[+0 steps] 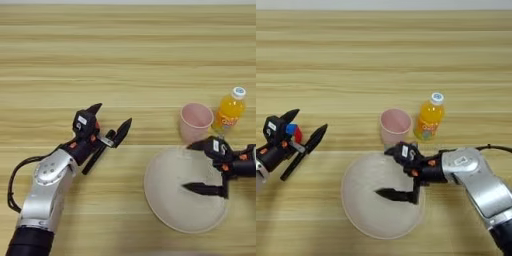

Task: Move the objects on the table

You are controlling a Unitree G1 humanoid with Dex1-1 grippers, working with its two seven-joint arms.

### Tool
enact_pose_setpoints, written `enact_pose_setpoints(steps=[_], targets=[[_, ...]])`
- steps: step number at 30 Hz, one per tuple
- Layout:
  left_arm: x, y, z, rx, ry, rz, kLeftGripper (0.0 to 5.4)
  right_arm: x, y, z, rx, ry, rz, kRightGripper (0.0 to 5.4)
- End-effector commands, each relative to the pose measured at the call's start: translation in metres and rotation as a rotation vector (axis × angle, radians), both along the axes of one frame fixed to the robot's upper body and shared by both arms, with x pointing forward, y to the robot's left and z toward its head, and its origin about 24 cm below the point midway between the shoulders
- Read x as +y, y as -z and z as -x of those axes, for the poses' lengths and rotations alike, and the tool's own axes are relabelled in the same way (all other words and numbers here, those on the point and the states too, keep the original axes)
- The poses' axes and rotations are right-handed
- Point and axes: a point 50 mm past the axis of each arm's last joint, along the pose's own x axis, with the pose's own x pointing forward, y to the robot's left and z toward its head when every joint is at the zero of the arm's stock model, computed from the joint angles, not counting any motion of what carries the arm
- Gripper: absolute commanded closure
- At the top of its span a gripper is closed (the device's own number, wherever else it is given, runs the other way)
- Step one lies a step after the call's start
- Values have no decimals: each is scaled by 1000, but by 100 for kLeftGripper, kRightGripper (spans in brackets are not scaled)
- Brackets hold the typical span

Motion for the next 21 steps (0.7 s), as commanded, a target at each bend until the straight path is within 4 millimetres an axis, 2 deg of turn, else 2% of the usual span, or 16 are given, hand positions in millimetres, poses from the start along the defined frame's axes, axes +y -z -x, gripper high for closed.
enact_pose_setpoints(steps=[1,7,10,15,21], targets=[[1,0,-3,-5,7,-23,1,0,-36,-13,-129,70,-148,0],[2,1,-4,-4,5,-26,1,-6,-71,-20,-273,207,-361,0],[2,1,-4,-7,6,-26,1,-11,-82,-24,-329,298,-435,0],[3,2,-4,-6,3,-29,1,-27,-87,-30,-371,438,-509,0],[4,2,-5,-7,1,-31,1,-48,-79,-34,-390,537,-483,0]])
